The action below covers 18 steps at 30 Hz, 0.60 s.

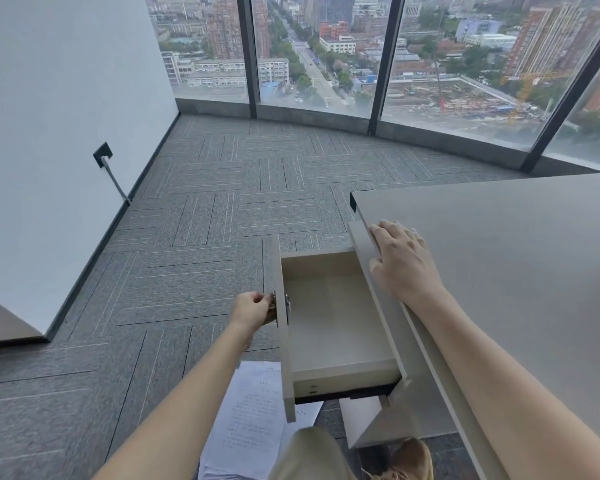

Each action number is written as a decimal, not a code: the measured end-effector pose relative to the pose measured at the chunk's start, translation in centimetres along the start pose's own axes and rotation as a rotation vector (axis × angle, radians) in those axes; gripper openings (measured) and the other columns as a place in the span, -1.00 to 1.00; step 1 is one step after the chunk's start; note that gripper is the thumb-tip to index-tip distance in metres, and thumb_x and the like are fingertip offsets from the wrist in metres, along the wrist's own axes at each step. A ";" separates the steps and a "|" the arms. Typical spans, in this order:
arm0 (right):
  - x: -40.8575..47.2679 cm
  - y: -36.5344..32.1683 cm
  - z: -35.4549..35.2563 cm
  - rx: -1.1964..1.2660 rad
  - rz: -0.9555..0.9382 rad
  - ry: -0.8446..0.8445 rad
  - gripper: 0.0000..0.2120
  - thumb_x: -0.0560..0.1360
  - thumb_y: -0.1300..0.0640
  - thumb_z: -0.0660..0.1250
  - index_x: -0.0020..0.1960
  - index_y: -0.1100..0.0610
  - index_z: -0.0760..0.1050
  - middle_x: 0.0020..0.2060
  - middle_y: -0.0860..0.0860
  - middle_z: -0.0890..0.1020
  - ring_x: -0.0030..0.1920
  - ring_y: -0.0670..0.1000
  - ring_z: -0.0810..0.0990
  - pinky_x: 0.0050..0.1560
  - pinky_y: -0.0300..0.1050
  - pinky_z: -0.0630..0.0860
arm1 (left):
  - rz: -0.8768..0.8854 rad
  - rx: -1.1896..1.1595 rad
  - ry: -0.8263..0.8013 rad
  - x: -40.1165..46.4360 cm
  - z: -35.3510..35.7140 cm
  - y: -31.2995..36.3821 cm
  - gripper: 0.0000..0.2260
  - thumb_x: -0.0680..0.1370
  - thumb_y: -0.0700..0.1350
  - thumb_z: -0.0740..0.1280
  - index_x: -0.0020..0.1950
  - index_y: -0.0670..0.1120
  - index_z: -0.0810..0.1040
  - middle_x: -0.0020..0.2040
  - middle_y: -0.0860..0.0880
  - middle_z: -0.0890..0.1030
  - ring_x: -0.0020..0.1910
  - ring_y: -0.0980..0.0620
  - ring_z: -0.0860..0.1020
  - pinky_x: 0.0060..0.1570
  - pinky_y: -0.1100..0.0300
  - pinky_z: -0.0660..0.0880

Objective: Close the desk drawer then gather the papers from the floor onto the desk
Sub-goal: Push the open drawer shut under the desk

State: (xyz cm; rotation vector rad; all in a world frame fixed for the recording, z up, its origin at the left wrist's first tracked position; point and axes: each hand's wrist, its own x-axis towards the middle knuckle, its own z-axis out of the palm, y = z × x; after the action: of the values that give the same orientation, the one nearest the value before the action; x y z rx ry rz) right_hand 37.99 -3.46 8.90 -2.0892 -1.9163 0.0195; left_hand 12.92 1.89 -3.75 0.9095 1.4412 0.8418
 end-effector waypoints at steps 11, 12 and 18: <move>-0.1 -0.1 -0.1 0.043 0.011 0.009 -0.41 0.46 0.20 0.21 0.50 0.11 0.32 0.49 0.03 0.36 0.55 0.08 0.21 0.58 0.08 0.04 | -0.031 -0.045 -0.194 0.8 8.9 0.5 -0.87 0.58 -0.26 0.31 -0.04 -0.35 0.53 -0.01 -0.37 0.63 -0.10 -0.20 0.65 -0.16 0.16 0.67; -0.1 -0.1 -0.1 0.045 0.013 0.008 -0.41 0.46 0.20 0.21 0.50 0.11 0.32 0.50 0.04 0.35 0.55 0.08 0.20 0.58 0.08 0.04 | -0.036 -0.057 -0.208 0.6 9.6 0.6 -0.88 0.58 -0.25 0.31 -0.05 -0.33 0.52 -0.05 -0.34 0.62 -0.14 -0.17 0.65 -0.20 0.18 0.67; 0.2 0.2 0.1 0.049 0.020 0.009 -0.40 0.46 0.17 0.21 0.51 0.09 0.31 0.51 0.02 0.34 0.55 0.06 0.19 0.58 0.05 0.02 | -0.078 -0.163 -0.242 0.1 13.0 1.1 -0.91 0.55 -0.28 0.34 -0.02 -0.28 0.46 -0.18 -0.26 0.60 -0.25 -0.09 0.62 -0.30 0.19 0.65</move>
State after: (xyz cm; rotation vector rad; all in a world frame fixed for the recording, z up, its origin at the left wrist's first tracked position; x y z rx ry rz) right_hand 38.17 -3.24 8.83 -2.0729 -1.8705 0.0614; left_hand 25.97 2.34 -3.65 0.7974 1.1739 0.7517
